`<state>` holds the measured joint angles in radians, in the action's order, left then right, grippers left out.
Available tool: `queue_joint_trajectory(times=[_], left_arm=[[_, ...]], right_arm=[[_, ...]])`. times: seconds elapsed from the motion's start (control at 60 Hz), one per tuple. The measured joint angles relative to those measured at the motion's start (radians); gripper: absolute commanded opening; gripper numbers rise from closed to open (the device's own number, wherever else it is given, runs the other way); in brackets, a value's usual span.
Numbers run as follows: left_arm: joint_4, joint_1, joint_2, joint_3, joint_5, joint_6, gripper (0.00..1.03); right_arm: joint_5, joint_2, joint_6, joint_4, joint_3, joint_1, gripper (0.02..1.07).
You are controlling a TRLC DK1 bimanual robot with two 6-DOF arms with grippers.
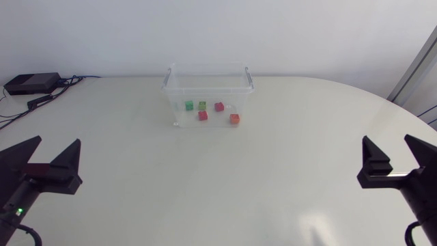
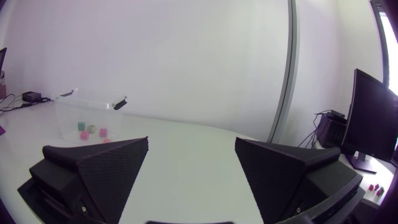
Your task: Place the duplo bricks in the container
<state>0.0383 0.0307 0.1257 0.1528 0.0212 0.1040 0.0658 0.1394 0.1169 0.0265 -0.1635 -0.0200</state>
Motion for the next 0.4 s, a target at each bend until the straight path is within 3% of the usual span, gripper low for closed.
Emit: queue_joint_trajectory(times=[0.4], left_arm=[[-0.023,-0.026,-0.119,-0.134,-0.016,-0.079,0.99]], right_arm=[[-0.063,-0.133,-0.091,-0.009,0.143,0.013,1.03]])
